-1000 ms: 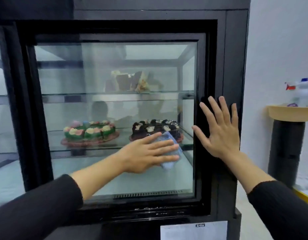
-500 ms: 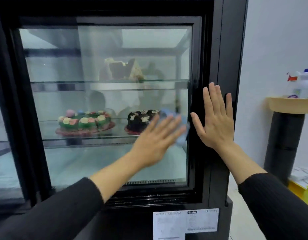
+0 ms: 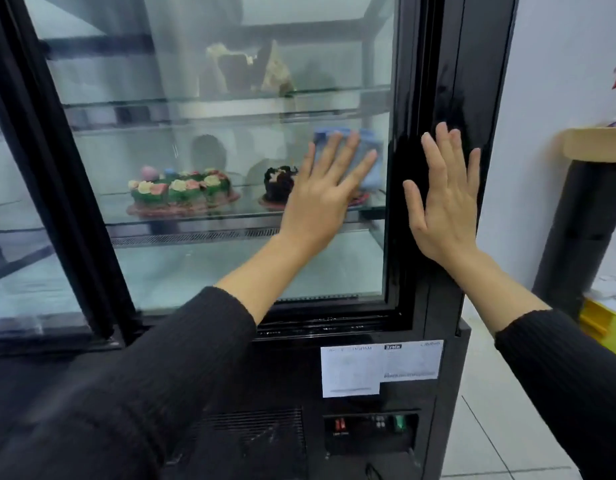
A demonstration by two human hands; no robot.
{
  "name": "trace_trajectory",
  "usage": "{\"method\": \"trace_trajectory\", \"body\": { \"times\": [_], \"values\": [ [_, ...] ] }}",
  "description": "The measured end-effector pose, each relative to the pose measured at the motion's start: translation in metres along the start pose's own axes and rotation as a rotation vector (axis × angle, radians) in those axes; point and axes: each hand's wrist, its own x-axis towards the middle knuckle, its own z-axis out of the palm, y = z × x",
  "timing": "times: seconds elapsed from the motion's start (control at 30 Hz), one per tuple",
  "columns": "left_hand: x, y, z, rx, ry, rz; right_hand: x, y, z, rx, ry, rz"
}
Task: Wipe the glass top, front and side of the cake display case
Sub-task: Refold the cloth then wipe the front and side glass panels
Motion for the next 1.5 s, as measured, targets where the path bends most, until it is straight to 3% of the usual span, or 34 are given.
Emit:
{"method": "trace_trajectory", "body": {
  "times": [0.2, 0.33, 0.47, 0.6, 0.8, 0.93, 1.1, 1.23, 1.5],
  "values": [
    [-0.176, 0.071, 0.027, -0.103, -0.345, 0.148, -0.148, -0.038, 0.016, 0.155, -0.199, 0.098],
    [-0.212, 0.077, 0.023, -0.130, -0.444, 0.036, -0.222, -0.065, 0.038, 0.164, -0.460, 0.112],
    [-0.226, 0.056, 0.011, -0.204, -0.476, -0.052, -0.227, -0.092, 0.051, 0.132, -0.511, 0.174],
    [-0.260, 0.016, -0.006, -0.177, -0.491, -0.125, -0.227, -0.128, 0.066, 0.121, -0.539, 0.095],
    [-0.331, -0.066, -0.047, -0.112, -0.438, -0.329, -0.233, -0.148, 0.082, -0.084, -0.594, 0.140],
    [-0.331, -0.051, -0.046, -0.096, -0.375, -0.533, -0.234, -0.149, 0.082, -0.101, -0.583, 0.142],
    [-0.288, 0.009, -0.022, -0.170, -0.367, -0.359, -0.235, -0.153, 0.082, -0.111, -0.548, 0.158],
    [-0.291, -0.007, -0.027, -0.169, -0.405, -0.275, -0.236, -0.149, 0.079, -0.134, -0.543, 0.139],
    [-0.358, -0.104, -0.077, -0.088, -0.267, -0.478, -0.235, -0.152, 0.078, -0.124, -0.548, 0.181]
  ]
}}
